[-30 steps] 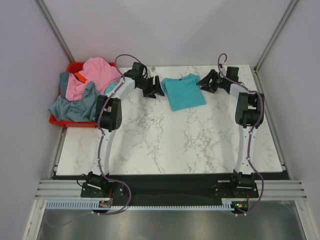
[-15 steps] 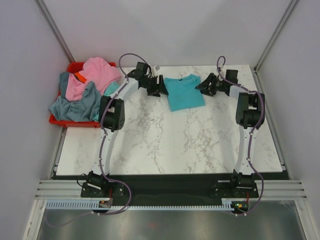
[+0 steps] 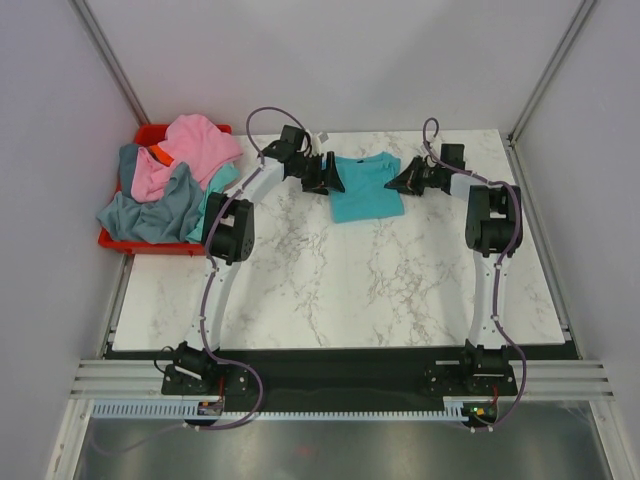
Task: Fold and stack the t-shirts
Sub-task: Neatly place the folded tshirt to the corner
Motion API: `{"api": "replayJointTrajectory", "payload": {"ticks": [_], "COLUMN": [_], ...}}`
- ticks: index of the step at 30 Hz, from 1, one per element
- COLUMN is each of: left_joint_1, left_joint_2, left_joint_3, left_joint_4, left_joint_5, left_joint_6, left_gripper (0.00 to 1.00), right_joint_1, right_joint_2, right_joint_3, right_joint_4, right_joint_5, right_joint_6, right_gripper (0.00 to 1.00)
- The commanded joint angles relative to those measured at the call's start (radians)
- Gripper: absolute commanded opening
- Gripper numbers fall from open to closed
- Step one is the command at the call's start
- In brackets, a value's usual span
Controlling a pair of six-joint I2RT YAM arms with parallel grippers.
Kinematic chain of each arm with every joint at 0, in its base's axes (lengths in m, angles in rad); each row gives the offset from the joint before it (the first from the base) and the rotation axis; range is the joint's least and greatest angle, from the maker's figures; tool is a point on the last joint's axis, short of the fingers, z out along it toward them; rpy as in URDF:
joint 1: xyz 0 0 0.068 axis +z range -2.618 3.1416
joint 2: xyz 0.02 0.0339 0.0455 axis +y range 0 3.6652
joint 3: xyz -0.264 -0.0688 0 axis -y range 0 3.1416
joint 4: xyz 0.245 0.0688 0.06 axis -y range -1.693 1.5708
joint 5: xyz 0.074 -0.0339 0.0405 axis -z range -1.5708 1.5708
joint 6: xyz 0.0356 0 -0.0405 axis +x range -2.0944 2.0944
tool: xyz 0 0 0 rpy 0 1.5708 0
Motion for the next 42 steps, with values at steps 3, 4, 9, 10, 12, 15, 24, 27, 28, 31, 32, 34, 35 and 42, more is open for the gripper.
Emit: {"api": "replayJointTrajectory", "payload": {"ticks": [3, 4, 9, 10, 12, 15, 24, 27, 28, 31, 32, 34, 35, 42], "left_joint_1": [0.004, 0.008, 0.026, 0.026, 0.028, 0.031, 0.046, 0.047, 0.049, 0.047, 0.047, 0.049, 0.047, 0.049], "left_joint_2": [-0.009, -0.030, -0.099, -0.111, -0.139, -0.164, -0.193, -0.208, -0.214, -0.226, -0.236, -0.243, -0.249, -0.268], "left_joint_3": [0.019, 0.018, 0.016, 0.015, 0.007, -0.010, -0.039, -0.050, -0.053, -0.068, -0.077, -0.083, -0.088, -0.097], "left_joint_4": [-0.035, -0.038, -0.065, -0.067, -0.068, -0.076, -0.093, -0.096, -0.098, -0.104, -0.105, -0.111, -0.113, -0.114], "left_joint_5": [-0.075, -0.087, -0.093, -0.099, -0.096, -0.073, -0.043, -0.027, -0.023, -0.021, -0.023, -0.024, -0.024, -0.032], "left_joint_6": [0.037, 0.042, 0.114, 0.120, 0.126, 0.128, 0.129, 0.128, 0.129, 0.135, 0.141, 0.144, 0.149, 0.152], "left_gripper": [0.83, 0.84, 0.86, 0.86, 0.86, 0.85, 0.84, 0.84, 0.84, 0.84, 0.84, 0.84, 0.84, 0.84], "right_joint_1": [-0.027, -0.037, -0.098, -0.106, -0.130, -0.161, -0.250, -0.288, -0.296, -0.320, -0.324, -0.330, -0.333, -0.337], "right_joint_2": [-0.002, -0.018, -0.077, -0.087, -0.116, -0.145, -0.202, -0.203, -0.206, -0.197, -0.196, -0.185, -0.180, -0.162], "right_joint_3": [-0.006, -0.005, -0.020, -0.025, -0.033, -0.033, 0.049, 0.081, 0.087, 0.128, 0.153, 0.177, 0.199, 0.253], "right_joint_4": [-0.039, -0.040, -0.066, -0.082, -0.099, -0.128, -0.290, -0.341, -0.361, -0.376, -0.378, -0.378, -0.378, -0.375], "right_joint_5": [0.067, 0.069, 0.084, 0.087, 0.092, 0.106, 0.217, 0.276, 0.309, 0.400, 0.418, 0.478, 0.495, 0.599], "right_joint_6": [-0.028, -0.031, -0.078, -0.089, -0.117, -0.155, -0.307, -0.357, -0.374, -0.427, -0.436, -0.462, -0.466, -0.523], "right_gripper": [0.00, 0.00, 0.00, 0.00, 0.00, 0.00, 0.00, 0.00, 0.00, 0.00, 0.00, 0.00, 0.00, 0.00]}}
